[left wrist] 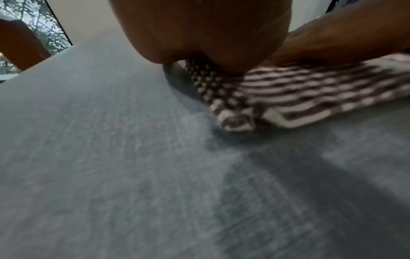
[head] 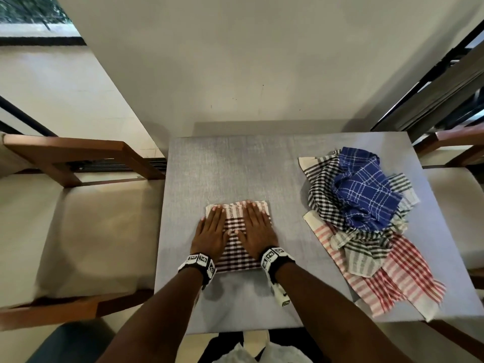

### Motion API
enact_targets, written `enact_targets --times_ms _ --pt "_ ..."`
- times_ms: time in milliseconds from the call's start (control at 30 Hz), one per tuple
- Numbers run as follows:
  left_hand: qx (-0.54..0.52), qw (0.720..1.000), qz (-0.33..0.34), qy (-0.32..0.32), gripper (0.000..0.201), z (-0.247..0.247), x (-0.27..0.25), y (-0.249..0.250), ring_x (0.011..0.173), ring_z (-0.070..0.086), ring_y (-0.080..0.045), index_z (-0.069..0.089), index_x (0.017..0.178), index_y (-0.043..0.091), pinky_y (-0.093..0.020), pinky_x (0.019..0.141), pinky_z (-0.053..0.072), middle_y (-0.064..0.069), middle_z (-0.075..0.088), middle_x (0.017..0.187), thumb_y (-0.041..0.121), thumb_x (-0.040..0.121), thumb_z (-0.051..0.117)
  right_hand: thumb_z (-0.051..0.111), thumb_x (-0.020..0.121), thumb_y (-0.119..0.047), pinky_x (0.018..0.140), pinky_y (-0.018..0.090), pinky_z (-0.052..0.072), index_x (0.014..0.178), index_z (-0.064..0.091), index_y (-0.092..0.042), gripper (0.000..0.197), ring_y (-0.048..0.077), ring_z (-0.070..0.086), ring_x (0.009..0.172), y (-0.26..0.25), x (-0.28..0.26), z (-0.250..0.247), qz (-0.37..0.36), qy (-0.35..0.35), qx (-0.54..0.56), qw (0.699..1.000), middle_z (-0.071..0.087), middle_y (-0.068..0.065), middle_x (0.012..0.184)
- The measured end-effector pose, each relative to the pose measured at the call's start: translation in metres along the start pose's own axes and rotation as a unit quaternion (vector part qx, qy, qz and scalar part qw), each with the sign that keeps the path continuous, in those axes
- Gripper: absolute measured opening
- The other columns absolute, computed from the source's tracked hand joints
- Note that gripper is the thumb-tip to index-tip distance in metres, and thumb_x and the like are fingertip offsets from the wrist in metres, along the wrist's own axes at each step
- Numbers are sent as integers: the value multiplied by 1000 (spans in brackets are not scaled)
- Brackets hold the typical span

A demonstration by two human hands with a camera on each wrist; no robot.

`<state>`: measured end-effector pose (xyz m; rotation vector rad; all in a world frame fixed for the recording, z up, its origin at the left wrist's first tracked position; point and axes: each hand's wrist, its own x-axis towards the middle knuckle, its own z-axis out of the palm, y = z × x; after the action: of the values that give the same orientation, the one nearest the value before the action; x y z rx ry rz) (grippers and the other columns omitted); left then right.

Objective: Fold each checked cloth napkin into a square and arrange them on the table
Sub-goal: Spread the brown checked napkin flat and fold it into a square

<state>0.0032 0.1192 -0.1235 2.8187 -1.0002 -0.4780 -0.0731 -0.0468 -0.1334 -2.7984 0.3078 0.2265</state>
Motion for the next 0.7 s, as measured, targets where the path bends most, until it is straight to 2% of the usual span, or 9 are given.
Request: enact_targets --times_ms 67,133,200,267,333,433,533,700 --pt "21 1000 14 14 67 4 -4 -8 149 4 -18 10 154 15 -45 120 12 -3 4 162 49 96 15 25 98 -54 123 44 1 157 5 -10 77 23 -6 152 25 -5 1 5 7 -9 1000 -3 8 165" --pt "30 999 16 13 69 5 -5 -8 150 0 -18 9 154 15 -47 120 12 -3 1 162 51 97 17 26 98 -51 123 46 3 157 3 -10 75 23 -8 152 45 -11 -2 29 21 -14 999 -5 9 165" --pt "7 1000 -2 26 72 1 -6 -1 150 -4 -19 6 154 13 -48 120 6 -4 -2 162 53 96 20 28 99 -46 123 49 7 157 3 -9 74 23 -7 152 56 -16 -8 47 28 -12 998 -3 10 165" --pt "-16 999 -2 50 72 -4 -7 9 150 -2 -21 6 154 11 -48 120 3 -6 -1 162 51 96 24 28 99 -43 123 48 3 157 3 -9 72 22 -8 152 50 -19 -13 34 40 -6 999 -4 9 165" --pt "-26 998 24 52 69 -3 -6 22 150 2 -21 12 153 9 -46 120 5 -8 3 162 43 95 27 29 100 -39 123 44 -1 157 6 -8 69 24 -5 152 29 -19 -14 -15 30 5 999 -2 10 164" --pt "-42 998 27 39 69 7 -13 27 149 7 -21 18 152 7 -42 120 9 -8 7 161 39 92 30 31 98 -33 121 45 9 156 14 -7 66 25 4 152 -2 -24 6 -65 10 2 998 4 10 164" --pt "-34 999 7 32 73 18 -24 13 149 7 -22 20 152 5 -42 120 11 -10 10 161 42 90 33 33 97 -37 121 46 13 157 13 -8 69 22 0 152 -4 -30 18 -22 -3 29 999 5 10 164" --pt "-29 999 -17 22 78 18 -27 4 150 3 -24 13 153 5 -46 120 9 -13 7 161 51 92 28 37 95 -49 123 44 2 157 12 -7 79 22 -2 152 9 -40 9 25 22 26 999 4 10 165"
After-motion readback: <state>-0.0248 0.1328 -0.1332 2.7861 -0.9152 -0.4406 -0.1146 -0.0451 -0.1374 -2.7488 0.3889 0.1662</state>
